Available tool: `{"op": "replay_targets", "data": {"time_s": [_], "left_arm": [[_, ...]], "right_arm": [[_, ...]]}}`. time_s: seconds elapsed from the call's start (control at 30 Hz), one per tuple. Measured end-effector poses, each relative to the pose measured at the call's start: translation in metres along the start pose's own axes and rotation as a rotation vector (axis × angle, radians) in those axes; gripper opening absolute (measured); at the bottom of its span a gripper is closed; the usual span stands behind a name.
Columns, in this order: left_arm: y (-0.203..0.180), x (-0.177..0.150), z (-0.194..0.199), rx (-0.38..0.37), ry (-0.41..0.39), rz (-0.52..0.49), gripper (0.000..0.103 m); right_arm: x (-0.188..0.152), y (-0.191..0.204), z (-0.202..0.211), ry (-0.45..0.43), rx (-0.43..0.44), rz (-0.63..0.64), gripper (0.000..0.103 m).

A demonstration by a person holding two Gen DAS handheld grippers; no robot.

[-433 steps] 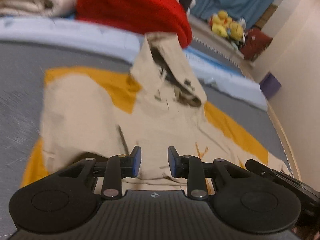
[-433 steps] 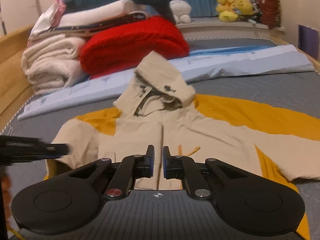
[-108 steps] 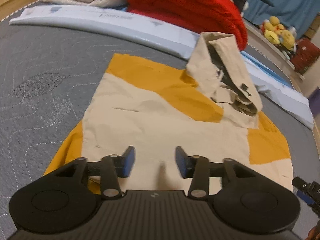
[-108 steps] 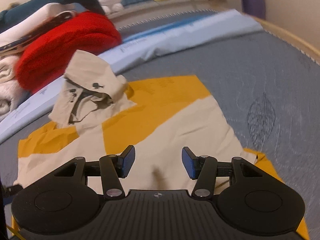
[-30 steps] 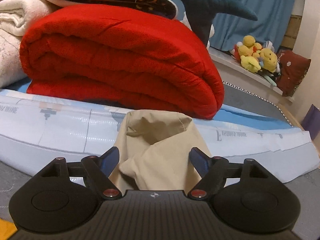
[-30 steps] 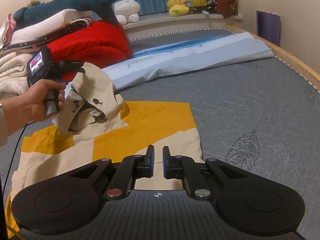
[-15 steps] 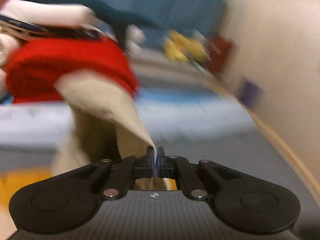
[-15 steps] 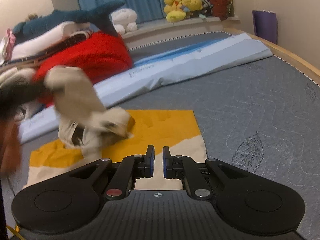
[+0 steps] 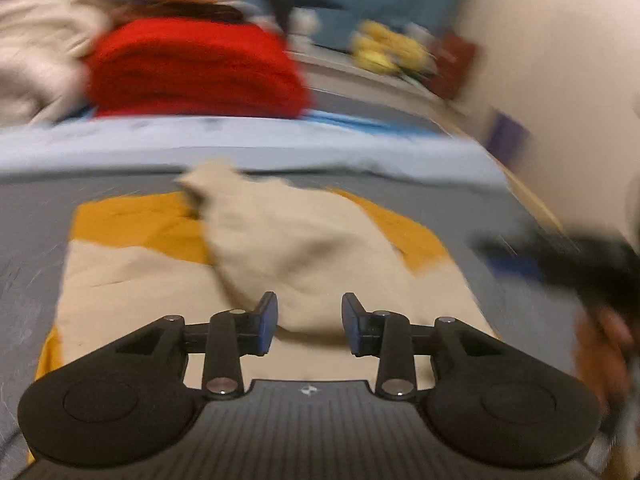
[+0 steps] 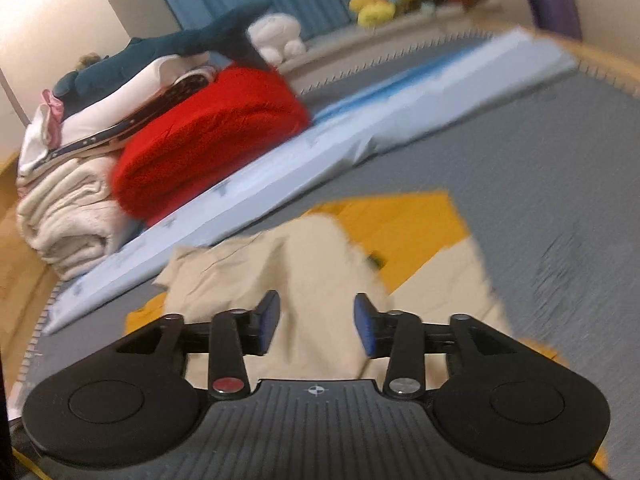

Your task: Fold large clothes

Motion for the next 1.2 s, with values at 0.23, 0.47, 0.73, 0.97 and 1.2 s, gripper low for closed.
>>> {"op": "replay_targets", "data": {"time_s": [0.23,0.47,0.73,0.97,1.2], "left_arm": [[0.078,-0.018,-0.061,0.051,0.074,0.442,0.048],[0.099,-0.032,-0.102,0.039,0.102,0.648,0.067],[0.093,-0.028,-0.102,-0.034,0.067,0.729,0.003],[0.023,0.007,-0.033,-0.191,0.001,0.576,0.002],[0.011,-0.14,-0.046,0.069,0.596,0.385,0.001]], "right_arm": [[-0.055,-0.002,-0.035,0.201,-0.011,-0.231,0.047],[-0.075,-0.001,-0.059,0.248,-0.041,-0.253,0.05],[-0.08,-0.011,-0.071,0.255,-0.062,-0.353,0.034],[-0.015,-0.013,-0.04,-0.029,0.007,-0.37,0.0],[-0.026,-0.032,-0.044,0.026,-0.095,-0.322,0.021]]}}
Point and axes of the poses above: each gripper's, at about its wrist camera, not at the fingertips, and z roughly against the way its jaws point, y to its left, x to its top, the point moved 9 cm from there along -z, roughly the way its jaws point, and after that the axes turned 15 degrees about -y, right-handed, at the moved point
